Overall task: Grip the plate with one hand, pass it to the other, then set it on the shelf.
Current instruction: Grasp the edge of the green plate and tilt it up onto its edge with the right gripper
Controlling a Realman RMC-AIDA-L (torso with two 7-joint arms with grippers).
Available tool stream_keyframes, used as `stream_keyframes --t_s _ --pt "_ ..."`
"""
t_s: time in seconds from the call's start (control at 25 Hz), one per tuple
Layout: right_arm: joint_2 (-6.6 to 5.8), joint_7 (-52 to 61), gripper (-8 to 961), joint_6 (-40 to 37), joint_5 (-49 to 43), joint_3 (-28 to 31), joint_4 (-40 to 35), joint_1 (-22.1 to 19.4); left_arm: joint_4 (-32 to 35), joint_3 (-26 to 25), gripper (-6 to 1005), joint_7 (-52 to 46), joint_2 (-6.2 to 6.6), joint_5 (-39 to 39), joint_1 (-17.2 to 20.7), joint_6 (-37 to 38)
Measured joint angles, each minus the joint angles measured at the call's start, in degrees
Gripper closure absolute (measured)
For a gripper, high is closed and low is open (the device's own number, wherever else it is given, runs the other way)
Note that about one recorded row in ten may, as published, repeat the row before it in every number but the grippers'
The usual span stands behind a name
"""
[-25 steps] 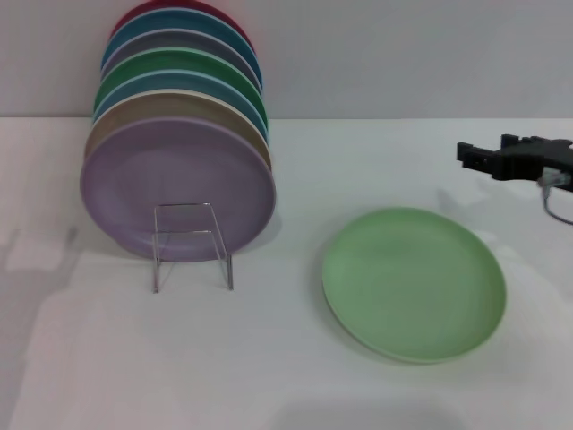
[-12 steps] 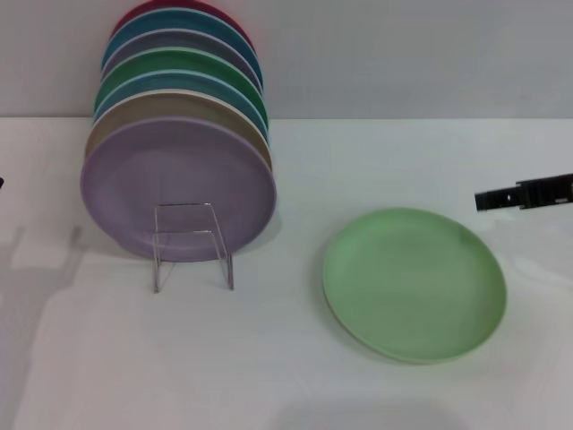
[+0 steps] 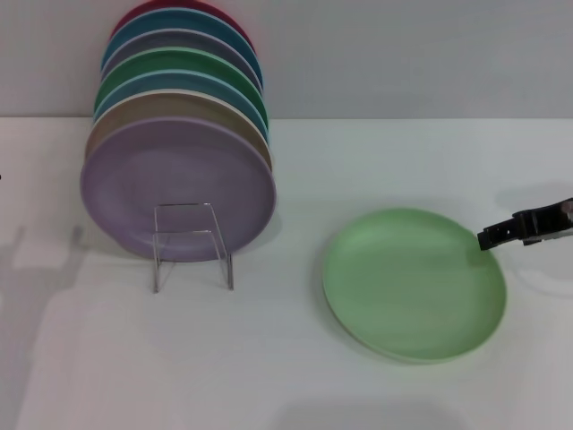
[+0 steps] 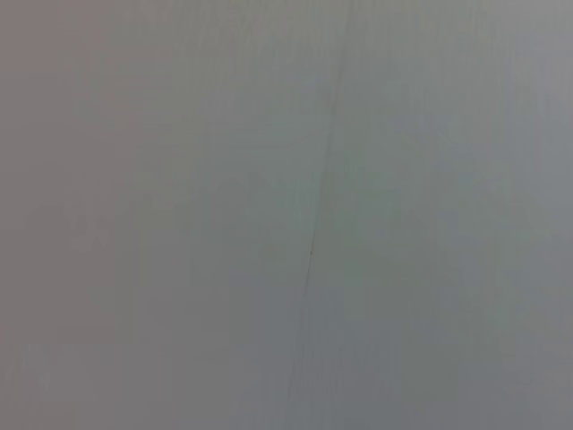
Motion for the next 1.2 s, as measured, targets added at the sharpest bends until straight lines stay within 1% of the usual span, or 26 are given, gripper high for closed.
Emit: stream_keyframes --t_s 0.56,0.96,1.2 --pt "-0.46 -1.3 244 -4.8 -0.2 0.1 -10.4 2.7 0.0 0.0 185 0.0 0.02 0.1 0.1 0.8" --pt "-0.44 -1.3 251 -5.5 -0.2 -0.7 -11.9 3.6 0.1 0.0 184 0.0 0.12 0.1 0.1 1.2" --pt "-0.4 -1.0 417 -5.5 -0.4 -0.7 -12.0 3.7 0.2 0.0 185 0.0 0.11 0.0 0.1 1.6"
